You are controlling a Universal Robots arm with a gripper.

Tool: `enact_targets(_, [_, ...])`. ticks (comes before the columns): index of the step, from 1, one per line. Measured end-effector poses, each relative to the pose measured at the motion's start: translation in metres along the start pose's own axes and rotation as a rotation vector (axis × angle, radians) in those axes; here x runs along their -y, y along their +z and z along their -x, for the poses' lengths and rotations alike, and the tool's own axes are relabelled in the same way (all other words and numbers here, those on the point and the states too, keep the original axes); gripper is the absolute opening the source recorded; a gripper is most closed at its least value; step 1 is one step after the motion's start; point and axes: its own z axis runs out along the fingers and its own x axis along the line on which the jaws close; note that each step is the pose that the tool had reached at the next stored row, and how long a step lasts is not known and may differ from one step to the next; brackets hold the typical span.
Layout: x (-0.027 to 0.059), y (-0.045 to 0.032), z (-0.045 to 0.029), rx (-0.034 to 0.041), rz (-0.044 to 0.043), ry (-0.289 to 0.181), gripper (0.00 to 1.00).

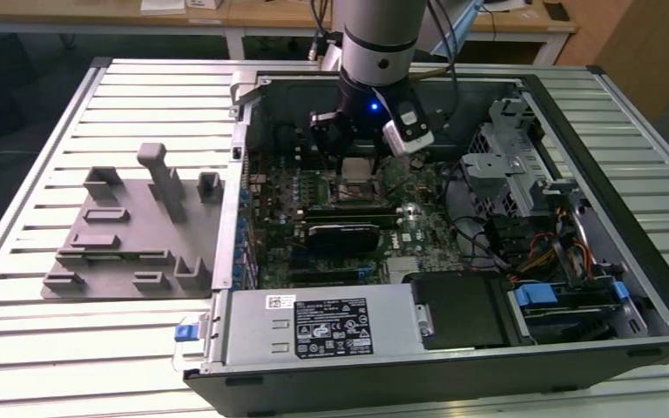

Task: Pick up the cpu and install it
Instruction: 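Pick up the cpu and move it towards the insertion slot, then place the cpu into insertion slot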

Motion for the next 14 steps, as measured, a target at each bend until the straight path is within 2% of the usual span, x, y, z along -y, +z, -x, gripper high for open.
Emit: enact_targets(14, [0.0,0.0002,0.0,0.0,0.0001,0.0,0.54])
